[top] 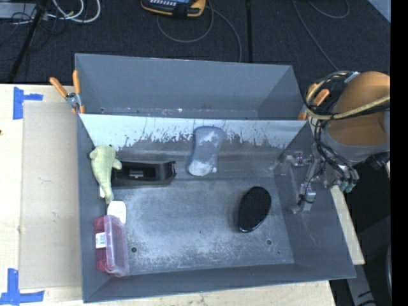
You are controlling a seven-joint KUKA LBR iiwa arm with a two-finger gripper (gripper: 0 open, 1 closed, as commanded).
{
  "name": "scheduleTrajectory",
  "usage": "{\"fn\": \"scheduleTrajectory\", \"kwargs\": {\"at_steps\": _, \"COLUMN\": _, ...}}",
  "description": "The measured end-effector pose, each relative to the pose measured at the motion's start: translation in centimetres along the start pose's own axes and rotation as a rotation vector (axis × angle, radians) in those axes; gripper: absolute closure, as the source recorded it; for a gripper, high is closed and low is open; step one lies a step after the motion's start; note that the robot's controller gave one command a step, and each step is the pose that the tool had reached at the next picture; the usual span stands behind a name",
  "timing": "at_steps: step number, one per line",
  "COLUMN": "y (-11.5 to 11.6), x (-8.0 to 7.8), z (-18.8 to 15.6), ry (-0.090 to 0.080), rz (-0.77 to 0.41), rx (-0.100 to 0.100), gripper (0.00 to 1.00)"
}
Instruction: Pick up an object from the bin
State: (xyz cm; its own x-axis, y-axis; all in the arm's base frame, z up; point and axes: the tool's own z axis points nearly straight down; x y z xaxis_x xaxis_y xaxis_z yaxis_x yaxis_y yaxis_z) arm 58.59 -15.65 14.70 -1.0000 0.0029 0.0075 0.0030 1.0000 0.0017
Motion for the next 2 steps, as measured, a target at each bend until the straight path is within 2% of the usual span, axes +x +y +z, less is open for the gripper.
{"fn": "scheduleTrajectory", "kwargs": {"at_steps": 1, "y": 0.1, "x": -0.2, "z": -0.5, "ry": -0.007, "rz": -0.003, "rx": 0.001, "gripper": 0.0}}
{"fn": "scheduleTrajectory", "kwargs": {"at_steps": 2, "y": 2.2, "x": 0.2, "z": 4.8, "ry": -0.008, "rz": -0.046, "rx": 0.002, "gripper": 0.0}}
